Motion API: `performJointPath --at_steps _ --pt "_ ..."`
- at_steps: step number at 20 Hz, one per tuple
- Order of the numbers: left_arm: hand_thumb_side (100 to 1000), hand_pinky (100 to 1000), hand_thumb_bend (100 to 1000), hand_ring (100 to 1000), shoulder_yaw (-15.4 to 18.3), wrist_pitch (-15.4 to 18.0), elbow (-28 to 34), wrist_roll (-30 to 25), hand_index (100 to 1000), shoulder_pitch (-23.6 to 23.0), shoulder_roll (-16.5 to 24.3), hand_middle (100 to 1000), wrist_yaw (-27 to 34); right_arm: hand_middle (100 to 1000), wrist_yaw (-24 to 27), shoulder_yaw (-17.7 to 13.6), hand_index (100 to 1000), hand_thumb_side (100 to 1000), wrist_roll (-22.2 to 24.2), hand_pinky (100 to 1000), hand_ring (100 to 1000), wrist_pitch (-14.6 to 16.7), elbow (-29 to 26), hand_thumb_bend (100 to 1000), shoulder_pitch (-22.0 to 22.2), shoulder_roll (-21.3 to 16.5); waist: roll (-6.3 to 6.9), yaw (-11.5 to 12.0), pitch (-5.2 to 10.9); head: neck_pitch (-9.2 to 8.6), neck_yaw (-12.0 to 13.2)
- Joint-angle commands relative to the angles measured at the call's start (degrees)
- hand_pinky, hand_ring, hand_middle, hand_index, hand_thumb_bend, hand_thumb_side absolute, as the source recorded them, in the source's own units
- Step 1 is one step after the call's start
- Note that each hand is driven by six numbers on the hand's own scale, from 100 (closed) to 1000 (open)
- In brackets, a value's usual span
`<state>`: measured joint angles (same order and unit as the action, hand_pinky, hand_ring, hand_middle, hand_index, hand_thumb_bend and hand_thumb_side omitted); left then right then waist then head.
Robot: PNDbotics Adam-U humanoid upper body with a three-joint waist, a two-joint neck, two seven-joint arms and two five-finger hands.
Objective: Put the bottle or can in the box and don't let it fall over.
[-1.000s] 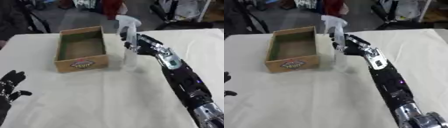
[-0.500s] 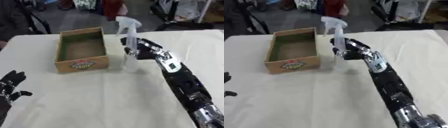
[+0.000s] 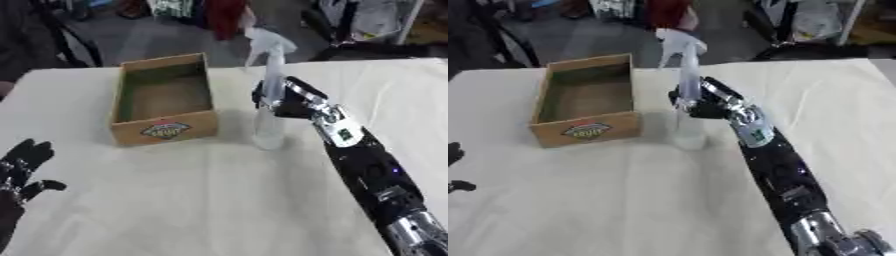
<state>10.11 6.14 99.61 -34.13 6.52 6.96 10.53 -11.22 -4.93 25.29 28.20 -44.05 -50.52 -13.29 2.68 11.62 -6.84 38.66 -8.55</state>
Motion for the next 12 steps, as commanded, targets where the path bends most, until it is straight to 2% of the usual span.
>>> performJointPath --at_steps 1,6,9,12 --pt "918 655 186 1000 0.12 -0.01 0.88 -0.07 1000 0.52 0.33 919 0.13 392 3.28 -0.55 281 470 -4.08 239 414 -0.72 -1.33 100 -1.56 -1.14 0.02 -0.03 0.49 -0.62 -0.33" --pt "919 655 186 1000 0.14 -0.04 0.85 -0.02 1000 0.45 0.38 919 0.09 322 7.04 0.13 208 470 -6.93 215 364 -1.49 -3.54 100 -2.41 -2.19 -0.03 -0.03 0.57 -0.53 -0.29" --pt "920 654 186 1000 0.14 -0.09 0.72 0.01 1000 0.44 0.39 919 0.02 221 9.09 0.14 143 470 -8.65 158 301 -2.29 -4.74 100 -2.86 -2.59 -0.04 0.0 0.61 -0.59 -0.35" --pt "922 654 187 1000 0.17 -0.12 0.57 0.05 1000 0.44 0.42 919 -0.11 199 10.8 0.68 129 470 -9.88 150 281 -2.87 -5.98 100 -3.28 -2.79 -0.11 0.04 0.64 -0.67 -0.51"
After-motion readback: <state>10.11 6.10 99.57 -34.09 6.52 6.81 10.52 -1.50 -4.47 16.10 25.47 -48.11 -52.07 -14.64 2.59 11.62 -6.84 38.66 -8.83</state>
